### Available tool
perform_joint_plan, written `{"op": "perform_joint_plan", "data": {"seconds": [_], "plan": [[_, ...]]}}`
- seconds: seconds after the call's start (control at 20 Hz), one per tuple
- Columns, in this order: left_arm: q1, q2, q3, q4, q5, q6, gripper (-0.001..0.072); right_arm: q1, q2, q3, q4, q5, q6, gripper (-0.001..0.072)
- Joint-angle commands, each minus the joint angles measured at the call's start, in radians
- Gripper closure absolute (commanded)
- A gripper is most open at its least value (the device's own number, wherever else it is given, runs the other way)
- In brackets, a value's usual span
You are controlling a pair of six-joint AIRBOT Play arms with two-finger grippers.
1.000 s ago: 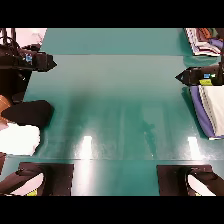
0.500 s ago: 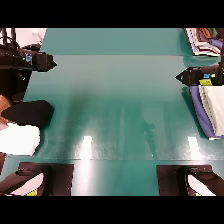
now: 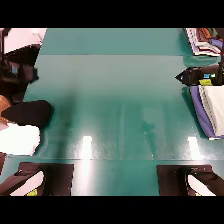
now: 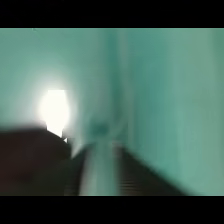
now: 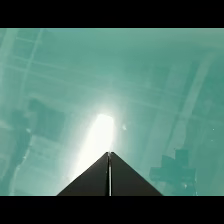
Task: Fold the shirts.
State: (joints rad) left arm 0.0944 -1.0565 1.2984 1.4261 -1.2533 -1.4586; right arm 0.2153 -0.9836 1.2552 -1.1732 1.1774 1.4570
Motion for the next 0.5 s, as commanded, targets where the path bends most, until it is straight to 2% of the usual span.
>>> {"op": "perform_joint_plan", "data": {"seconds": [0.0,0.2,0.3,0.35,0.4,0.45], "plan": [[0.093,0.004,-0.182,0.070,0.011,-0.007,0.0038,0.000,0.001,0.000,0.000,0.000,0.000,0.0693],[0.104,0.001,-0.415,0.139,0.225,-0.017,0.0039,0.000,0.001,0.000,0.000,0.000,0.000,0.0693],[0.104,0.001,-0.481,0.169,0.281,-0.056,0.0042,0.000,0.001,0.000,0.000,0.000,0.000,0.0693],[0.104,0.001,-0.495,0.184,0.285,-0.063,0.0148,0.000,0.001,0.000,0.000,0.000,0.000,0.0693],[0.104,0.001,-0.496,0.193,0.283,-0.061,0.0294,0.000,0.001,0.000,0.000,-0.001,0.000,0.0693],[0.104,0.001,-0.495,0.195,0.284,-0.060,0.0341,0.000,0.001,0.000,0.000,-0.001,0.000,0.0693]]}}
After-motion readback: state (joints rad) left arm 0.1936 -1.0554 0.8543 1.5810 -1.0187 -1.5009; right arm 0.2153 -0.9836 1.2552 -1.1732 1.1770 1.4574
